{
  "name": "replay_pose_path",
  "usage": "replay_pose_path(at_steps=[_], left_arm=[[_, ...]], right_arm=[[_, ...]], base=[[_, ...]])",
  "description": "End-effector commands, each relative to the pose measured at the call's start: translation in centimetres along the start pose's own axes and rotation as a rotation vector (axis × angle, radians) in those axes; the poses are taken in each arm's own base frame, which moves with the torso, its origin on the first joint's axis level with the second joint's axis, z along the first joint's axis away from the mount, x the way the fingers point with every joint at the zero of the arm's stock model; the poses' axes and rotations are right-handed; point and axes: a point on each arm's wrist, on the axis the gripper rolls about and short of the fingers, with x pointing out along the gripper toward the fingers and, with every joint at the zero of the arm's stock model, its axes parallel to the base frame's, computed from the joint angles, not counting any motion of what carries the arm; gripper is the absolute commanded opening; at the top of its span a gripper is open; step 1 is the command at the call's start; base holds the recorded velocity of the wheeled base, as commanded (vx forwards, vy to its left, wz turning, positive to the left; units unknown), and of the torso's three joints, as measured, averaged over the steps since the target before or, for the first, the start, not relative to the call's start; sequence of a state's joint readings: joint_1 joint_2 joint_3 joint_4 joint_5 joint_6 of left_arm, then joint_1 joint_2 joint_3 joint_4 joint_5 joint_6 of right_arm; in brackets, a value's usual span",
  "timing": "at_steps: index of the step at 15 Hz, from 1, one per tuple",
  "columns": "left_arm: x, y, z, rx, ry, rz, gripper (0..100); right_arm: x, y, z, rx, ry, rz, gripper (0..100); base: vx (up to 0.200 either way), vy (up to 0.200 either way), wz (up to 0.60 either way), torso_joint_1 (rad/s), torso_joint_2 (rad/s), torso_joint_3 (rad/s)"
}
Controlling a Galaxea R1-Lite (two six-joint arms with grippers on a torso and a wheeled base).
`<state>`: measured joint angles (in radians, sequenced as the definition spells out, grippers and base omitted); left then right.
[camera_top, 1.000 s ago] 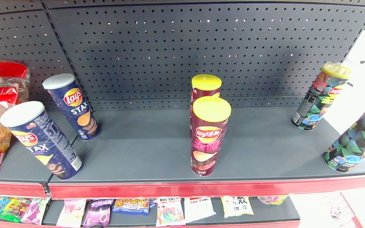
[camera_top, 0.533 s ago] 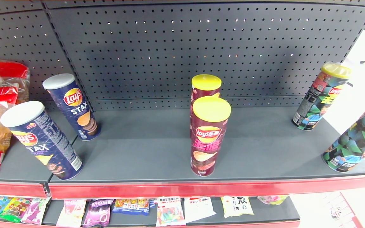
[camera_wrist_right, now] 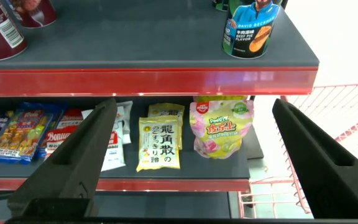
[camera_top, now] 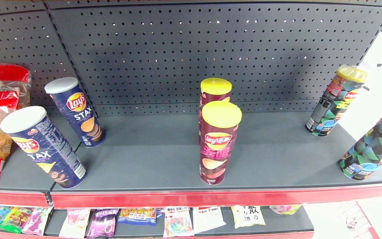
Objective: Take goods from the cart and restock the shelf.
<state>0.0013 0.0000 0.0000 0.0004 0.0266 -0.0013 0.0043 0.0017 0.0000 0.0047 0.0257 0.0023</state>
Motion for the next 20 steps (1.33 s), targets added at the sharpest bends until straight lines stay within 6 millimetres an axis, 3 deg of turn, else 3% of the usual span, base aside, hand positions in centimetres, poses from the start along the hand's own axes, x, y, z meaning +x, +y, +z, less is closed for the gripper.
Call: replay_pose_path(at_steps=[1,20], left_arm=[[0.01,0.00,0.01,0.000,0.001,0.000,100],[0.01,0.00,0.01,0.000,0.001,0.001,100]], right_arm=[[0.00,0.00,0.00,0.001,0.000,0.001,100],[0.00,-0.04,0.00,0.007,0.000,-0.016,100]], base=[[0.000,0.000,0.00,0.000,0.00,0.000],[0.000,0.000,0.00,0.000,0.00,0.000]])
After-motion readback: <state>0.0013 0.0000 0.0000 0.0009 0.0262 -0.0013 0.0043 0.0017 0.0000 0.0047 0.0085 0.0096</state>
